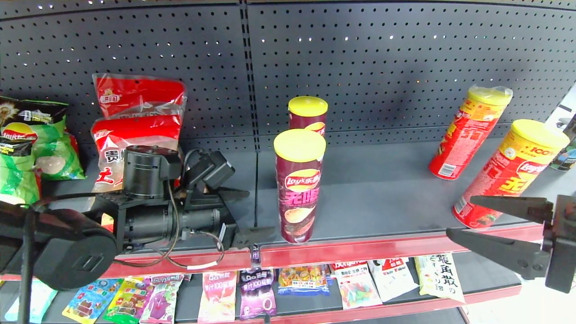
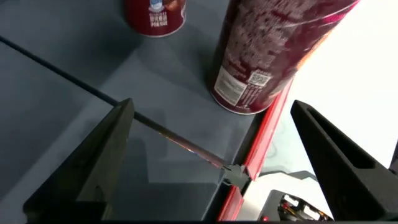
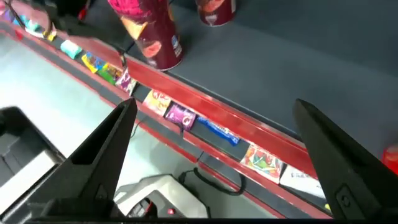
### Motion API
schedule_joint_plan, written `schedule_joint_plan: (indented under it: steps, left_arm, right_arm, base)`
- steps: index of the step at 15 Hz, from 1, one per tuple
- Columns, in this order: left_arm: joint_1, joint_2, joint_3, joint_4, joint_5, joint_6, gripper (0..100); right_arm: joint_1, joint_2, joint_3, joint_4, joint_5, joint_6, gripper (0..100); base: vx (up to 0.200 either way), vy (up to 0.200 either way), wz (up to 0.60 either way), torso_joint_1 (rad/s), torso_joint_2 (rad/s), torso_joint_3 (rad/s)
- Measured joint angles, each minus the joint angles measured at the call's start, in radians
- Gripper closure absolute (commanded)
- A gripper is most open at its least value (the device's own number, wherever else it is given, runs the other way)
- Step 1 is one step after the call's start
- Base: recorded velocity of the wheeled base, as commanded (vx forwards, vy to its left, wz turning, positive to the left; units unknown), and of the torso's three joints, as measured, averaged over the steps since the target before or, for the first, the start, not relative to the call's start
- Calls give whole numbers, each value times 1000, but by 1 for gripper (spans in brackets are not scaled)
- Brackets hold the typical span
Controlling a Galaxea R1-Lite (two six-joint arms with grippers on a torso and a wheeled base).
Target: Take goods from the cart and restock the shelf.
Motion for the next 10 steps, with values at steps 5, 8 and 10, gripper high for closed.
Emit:
schedule_joint_plan:
  steps: [5,8,10]
  left_arm:
    - [-8,27,-4,0,8,0,0]
    - [-7,35,-4,0,43,0,0]
    - [-8,50,-24,0,54,0,0]
  right_arm:
    - [-16,-36,10,2,-1,2,0]
    - [-17,-42,20,0,-1,2,0]
    - [-18,-44,20,1,-2,2,0]
  base:
    - [0,0,0,0,0,0]
    - [0,0,0,0,0,0]
    - [0,0,0,0,0,0]
